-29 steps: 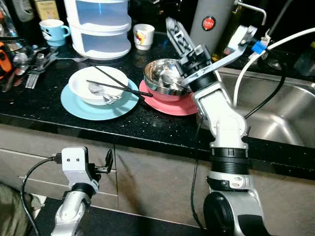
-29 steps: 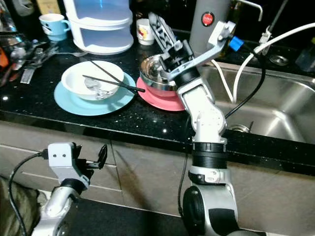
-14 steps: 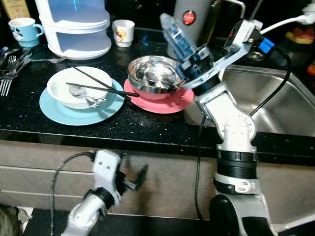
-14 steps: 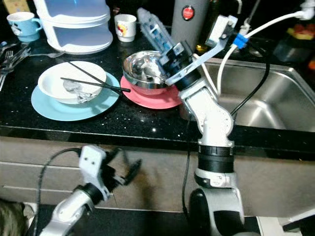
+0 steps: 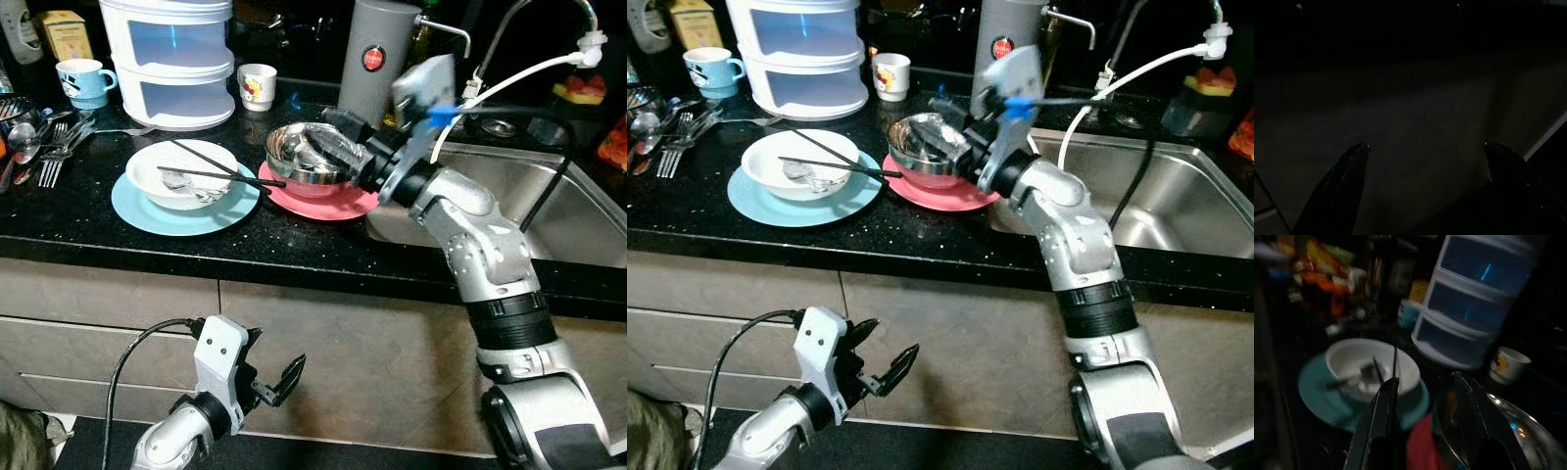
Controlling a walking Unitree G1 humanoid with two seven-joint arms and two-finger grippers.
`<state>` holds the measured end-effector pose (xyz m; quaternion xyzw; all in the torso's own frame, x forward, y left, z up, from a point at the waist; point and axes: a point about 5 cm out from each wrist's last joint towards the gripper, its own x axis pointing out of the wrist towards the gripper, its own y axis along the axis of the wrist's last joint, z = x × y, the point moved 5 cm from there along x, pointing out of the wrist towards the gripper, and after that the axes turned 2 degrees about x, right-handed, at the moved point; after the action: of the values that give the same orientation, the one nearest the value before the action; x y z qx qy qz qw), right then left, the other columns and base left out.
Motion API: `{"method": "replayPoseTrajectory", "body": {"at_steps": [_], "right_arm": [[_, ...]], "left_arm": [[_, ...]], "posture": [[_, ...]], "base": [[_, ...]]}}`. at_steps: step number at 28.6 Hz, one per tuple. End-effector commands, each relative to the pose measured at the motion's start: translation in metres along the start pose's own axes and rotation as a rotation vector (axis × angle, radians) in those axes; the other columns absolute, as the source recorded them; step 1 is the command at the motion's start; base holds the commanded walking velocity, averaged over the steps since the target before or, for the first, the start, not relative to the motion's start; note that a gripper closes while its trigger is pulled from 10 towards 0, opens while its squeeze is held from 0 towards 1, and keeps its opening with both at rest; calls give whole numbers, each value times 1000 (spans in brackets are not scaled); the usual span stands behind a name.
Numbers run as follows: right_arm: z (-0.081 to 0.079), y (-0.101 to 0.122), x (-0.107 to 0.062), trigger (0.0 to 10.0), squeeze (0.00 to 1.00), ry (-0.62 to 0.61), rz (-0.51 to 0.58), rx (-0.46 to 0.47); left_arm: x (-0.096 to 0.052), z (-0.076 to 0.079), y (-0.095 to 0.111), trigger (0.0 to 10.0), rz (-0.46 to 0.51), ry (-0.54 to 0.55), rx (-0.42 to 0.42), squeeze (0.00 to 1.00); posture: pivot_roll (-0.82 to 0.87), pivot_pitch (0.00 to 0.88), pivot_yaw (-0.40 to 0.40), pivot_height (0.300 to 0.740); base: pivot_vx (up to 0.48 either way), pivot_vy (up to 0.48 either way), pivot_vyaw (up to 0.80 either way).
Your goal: Kitchen organization
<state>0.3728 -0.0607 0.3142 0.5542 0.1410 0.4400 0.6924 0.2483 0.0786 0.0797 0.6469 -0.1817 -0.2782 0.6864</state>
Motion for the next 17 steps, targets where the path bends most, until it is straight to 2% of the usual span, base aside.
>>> {"method": "replayPoseTrajectory", "body": {"at_steps": [1, 3, 5, 8, 10, 17], "right_arm": [[-1, -3, 2, 10000, 0, 29, -48, -122], [-3, -13, 1, 10000, 0, 54, -116, -244], [-4, -19, -2, 10000, 0, 66, -148, -305], [1, -35, -7, 10000, 0, 99, -255, -529], [10, -47, -13, 10000, 0, 121, -338, -647], [31, -52, -18, 10000, 0, 122, -432, -778]], "left_arm": [[0, 1, 3, 10000, 6, -7, -15, 0], [-1, -1, 2, 10000, 12, 3, -41, 0], [-2, -4, 2, 10000, 20, 13, -64, 0], [-2, -5, 3, 10000, 25, 17, -75, 0], [-1, -5, 4, 10000, 29, 14, -81, 0], [2, -4, 7, 10000, 43, 10, -91, 0]], "posture": [[220, 0, -94, 740], [220, 0, -96, 740], [220, 0, -96, 740], [217, 0, -99, 740], [213, 0, -100, 740], [210, 0, -113, 740]], "base": [[0, 0, 0], [0, 0, 0], [0, 0, 0], [0, 0, 0], [0, 0, 0], [0, 0, 0]]}}
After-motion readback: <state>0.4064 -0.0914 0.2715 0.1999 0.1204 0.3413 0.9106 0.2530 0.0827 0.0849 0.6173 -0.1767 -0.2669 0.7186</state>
